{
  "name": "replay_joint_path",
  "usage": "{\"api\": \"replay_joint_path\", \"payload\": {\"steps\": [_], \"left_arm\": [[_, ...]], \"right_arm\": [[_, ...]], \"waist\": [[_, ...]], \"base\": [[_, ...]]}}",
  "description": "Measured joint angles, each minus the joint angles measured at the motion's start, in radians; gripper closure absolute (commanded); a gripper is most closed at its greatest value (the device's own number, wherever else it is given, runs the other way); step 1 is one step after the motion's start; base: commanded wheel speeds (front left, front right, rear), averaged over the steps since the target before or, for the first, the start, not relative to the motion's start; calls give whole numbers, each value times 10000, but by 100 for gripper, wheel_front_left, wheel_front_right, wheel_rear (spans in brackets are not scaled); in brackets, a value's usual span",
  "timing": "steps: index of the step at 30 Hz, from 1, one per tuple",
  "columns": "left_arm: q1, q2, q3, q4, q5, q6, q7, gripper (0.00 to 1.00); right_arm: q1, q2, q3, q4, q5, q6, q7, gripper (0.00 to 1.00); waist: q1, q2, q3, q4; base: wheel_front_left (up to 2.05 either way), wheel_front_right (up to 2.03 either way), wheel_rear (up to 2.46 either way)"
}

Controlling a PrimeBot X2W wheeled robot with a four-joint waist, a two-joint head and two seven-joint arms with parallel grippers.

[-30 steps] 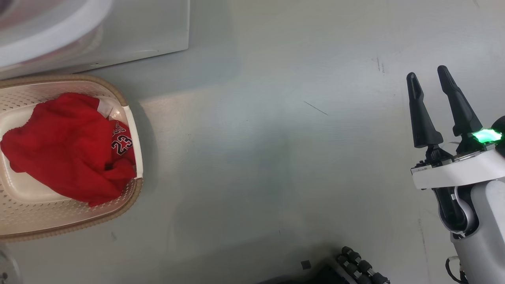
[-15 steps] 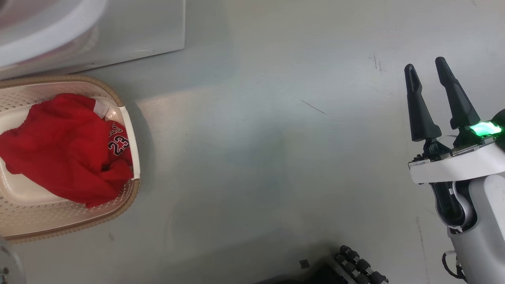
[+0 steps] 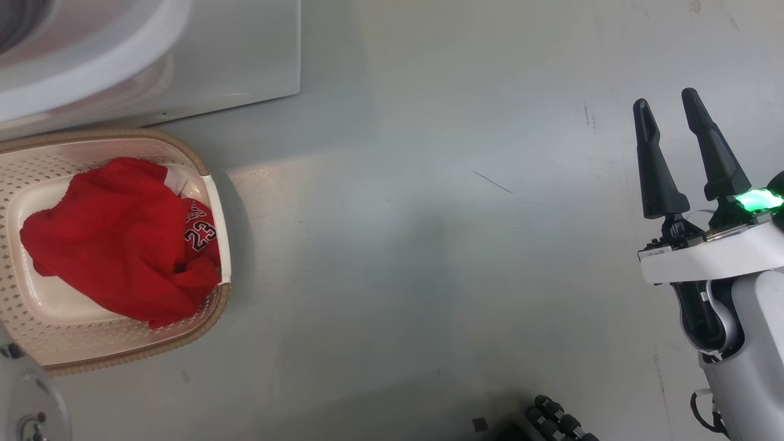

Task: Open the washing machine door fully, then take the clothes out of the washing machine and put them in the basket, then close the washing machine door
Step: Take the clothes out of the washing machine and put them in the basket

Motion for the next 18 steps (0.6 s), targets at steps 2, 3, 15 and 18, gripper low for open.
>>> {"api": "replay_joint_path", "payload": {"steps": [2,3,15,18], "left_arm": [[3,-209,84,21,-192,0,-222,100],[14,-313,71,65,-318,0,-326,100],[840,-884,-341,299,-704,-470,-1868,100],[1149,-1028,-464,293,-924,-738,-2378,100]], "right_arm": [[4,-8,-15,12,-10,0,0,0],[7,-17,-21,21,-12,0,0,0],[119,-196,-213,31,-286,0,0,0],[293,-217,-232,48,-362,0,0,0]], "waist": [[0,0,-102,45],[0,0,-156,69],[0,0,-937,543],[0,0,-1155,685]], "base": [[0,0,0],[0,0,0],[0,0,0],[0,0,0]]}}
